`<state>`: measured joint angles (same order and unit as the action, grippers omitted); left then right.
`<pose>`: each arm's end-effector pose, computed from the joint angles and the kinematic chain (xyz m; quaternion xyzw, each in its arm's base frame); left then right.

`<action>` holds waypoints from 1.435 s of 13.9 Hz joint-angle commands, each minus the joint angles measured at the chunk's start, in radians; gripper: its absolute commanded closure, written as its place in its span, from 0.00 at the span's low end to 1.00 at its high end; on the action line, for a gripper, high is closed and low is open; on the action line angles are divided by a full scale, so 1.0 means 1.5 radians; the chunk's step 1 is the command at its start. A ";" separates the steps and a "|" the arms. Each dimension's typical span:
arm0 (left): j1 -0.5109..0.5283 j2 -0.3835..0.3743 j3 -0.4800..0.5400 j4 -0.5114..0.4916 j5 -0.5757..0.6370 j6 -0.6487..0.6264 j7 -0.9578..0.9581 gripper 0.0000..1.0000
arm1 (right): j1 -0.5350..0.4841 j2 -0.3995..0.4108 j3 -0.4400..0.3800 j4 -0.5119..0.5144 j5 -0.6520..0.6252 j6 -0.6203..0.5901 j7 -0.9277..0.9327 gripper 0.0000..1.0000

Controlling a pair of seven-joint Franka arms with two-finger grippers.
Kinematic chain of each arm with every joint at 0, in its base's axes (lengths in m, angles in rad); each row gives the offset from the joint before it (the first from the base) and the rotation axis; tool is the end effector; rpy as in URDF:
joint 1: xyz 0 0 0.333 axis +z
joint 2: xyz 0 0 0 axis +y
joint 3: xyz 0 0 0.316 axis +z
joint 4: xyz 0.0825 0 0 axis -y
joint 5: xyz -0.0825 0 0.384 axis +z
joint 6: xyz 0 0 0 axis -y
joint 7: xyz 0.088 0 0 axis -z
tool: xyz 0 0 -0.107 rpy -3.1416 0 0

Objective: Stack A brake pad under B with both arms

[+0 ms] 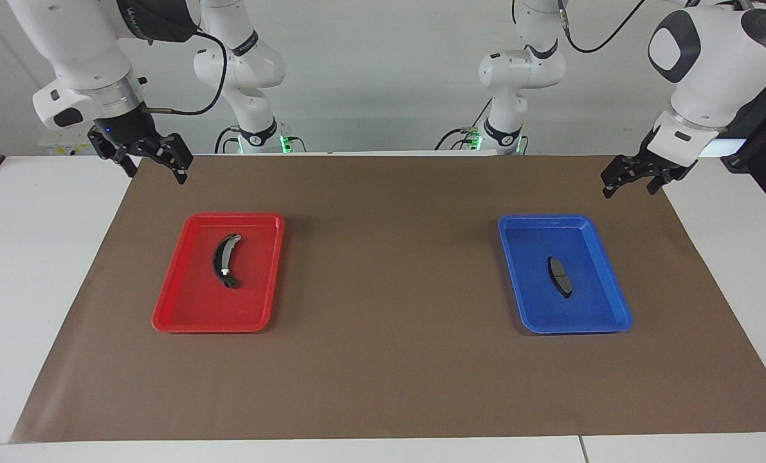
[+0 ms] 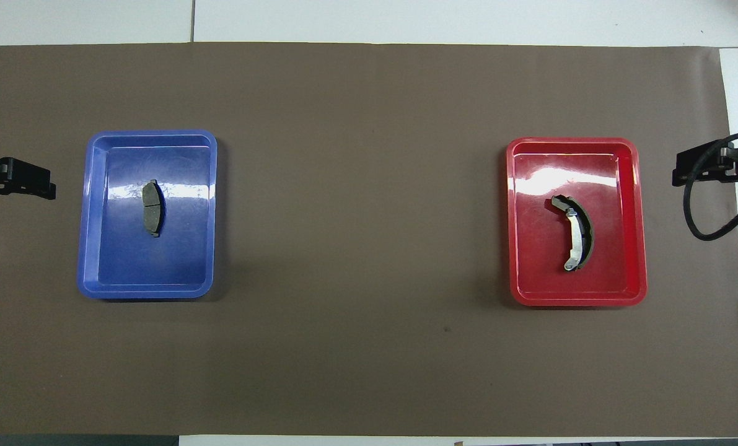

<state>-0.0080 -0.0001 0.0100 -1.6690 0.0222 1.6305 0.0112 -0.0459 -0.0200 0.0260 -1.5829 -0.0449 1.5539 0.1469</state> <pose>0.5565 0.0034 0.5832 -0.9997 0.0055 0.0193 0.0109 0.5463 -0.0156 0.6284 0.9962 -0.0836 -0.0031 0.0229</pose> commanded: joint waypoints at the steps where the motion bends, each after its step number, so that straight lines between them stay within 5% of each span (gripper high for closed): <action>1: -0.004 -0.009 0.001 -0.019 0.007 0.030 -0.003 0.00 | -0.006 -0.010 0.004 -0.014 0.003 0.006 -0.015 0.00; 9: -0.018 0.019 0.001 -0.223 0.008 0.334 -0.003 0.01 | -0.006 -0.011 0.004 -0.014 0.002 -0.003 -0.015 0.00; 20: -0.036 0.149 0.002 -0.327 0.008 0.563 -0.008 0.05 | -0.006 -0.011 0.004 -0.015 0.002 -0.002 -0.014 0.00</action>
<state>-0.0475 0.2128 0.0050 -2.1425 0.0221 2.4364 0.0118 -0.0459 -0.0200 0.0260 -1.5865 -0.0449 1.5510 0.1468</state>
